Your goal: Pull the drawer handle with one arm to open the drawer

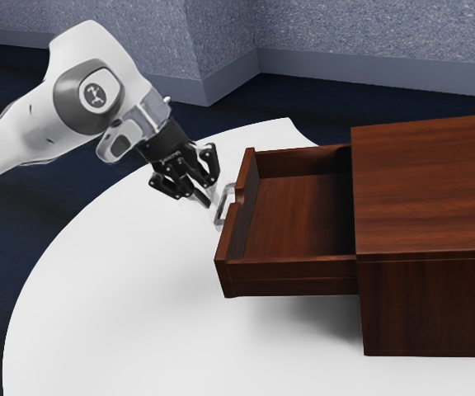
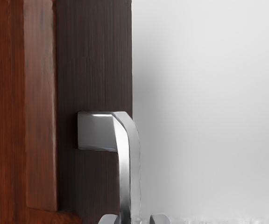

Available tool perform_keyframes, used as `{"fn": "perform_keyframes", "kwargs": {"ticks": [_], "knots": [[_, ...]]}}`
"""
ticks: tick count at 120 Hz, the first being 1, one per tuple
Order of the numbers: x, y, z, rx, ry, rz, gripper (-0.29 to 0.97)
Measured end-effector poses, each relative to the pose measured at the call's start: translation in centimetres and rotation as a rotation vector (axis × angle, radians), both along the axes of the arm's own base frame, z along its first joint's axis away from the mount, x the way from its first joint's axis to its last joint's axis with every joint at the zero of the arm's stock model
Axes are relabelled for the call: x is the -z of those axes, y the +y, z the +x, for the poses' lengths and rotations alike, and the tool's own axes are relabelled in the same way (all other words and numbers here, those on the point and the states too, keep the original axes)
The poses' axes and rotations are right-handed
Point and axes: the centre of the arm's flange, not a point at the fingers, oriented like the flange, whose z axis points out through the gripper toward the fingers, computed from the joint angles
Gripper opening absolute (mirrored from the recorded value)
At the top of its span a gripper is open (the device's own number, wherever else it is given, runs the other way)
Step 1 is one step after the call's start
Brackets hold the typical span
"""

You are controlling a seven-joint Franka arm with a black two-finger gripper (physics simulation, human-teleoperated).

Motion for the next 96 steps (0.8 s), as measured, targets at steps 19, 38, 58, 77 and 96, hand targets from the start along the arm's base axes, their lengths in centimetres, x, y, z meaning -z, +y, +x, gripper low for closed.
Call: {"fn": "perform_keyframes", "kwargs": {"ticks": [19, 38, 58, 77, 96], "knots": [[-4.5, -0.2, -2.2, 0.000, -0.062, 0.018, 0.20], [-6.7, -0.8, -2.8, -0.046, -0.048, 0.141, 0.41], [-12.3, -3.4, -7.2, -0.258, -0.004, 0.272, 0.56], [-13.8, -4.1, -9.3, -0.575, 0.125, 0.252, 0.62], [-12.5, -1.4, -9.8, -0.912, 0.259, 0.180, 0.65]]}}
